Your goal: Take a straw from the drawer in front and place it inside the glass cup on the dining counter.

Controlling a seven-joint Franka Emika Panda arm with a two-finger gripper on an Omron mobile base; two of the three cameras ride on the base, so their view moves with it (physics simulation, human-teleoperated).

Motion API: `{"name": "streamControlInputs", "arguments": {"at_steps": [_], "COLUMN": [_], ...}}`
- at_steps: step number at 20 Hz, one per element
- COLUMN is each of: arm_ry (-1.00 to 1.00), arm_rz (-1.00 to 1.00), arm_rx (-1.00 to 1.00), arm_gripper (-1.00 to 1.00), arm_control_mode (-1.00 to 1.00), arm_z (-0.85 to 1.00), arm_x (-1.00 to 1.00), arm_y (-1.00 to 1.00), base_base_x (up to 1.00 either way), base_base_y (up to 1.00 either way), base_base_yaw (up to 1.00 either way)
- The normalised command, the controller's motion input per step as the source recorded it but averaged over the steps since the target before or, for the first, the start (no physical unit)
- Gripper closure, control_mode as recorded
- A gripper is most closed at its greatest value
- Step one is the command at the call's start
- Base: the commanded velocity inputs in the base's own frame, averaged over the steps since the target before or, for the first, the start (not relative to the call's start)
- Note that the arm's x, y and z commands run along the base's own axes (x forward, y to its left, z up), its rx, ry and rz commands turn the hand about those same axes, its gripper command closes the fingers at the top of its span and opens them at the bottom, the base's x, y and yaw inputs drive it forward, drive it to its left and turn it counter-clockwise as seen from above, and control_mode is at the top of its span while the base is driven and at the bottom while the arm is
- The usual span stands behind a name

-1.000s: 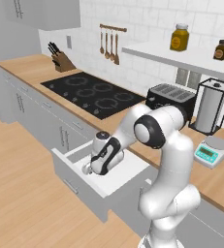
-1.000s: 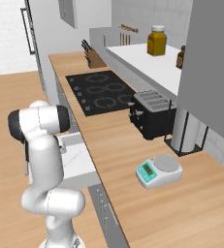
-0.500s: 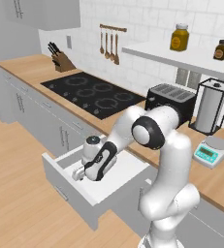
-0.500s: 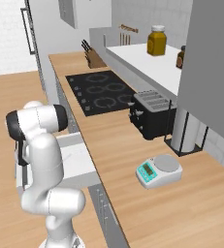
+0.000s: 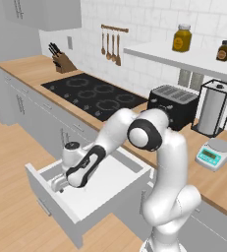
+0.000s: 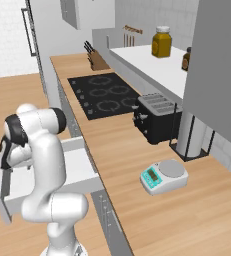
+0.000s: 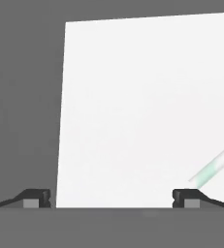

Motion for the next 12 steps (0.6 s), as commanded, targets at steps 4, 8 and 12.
{"name": "streamControlInputs", "arguments": {"at_steps": [4, 8, 12], "arm_ry": [0.0, 0.0, 0.07], "arm_rz": [-0.14, -0.27, -0.29], "arm_rx": [0.0, -0.01, -0.01], "arm_gripper": [-1.0, -1.0, -1.0], "arm_control_mode": [-1.0, -1.0, -1.0], "arm_z": [0.37, 0.16, 0.02], "arm_x": [0.01, 0.19, 0.43], "arm_y": [-0.15, -0.66, -0.81], "base_base_x": [0.0, 0.0, 0.0], "base_base_y": [0.0, 0.0, 0.0], "base_base_yaw": [0.0, 0.0, 0.0]}}
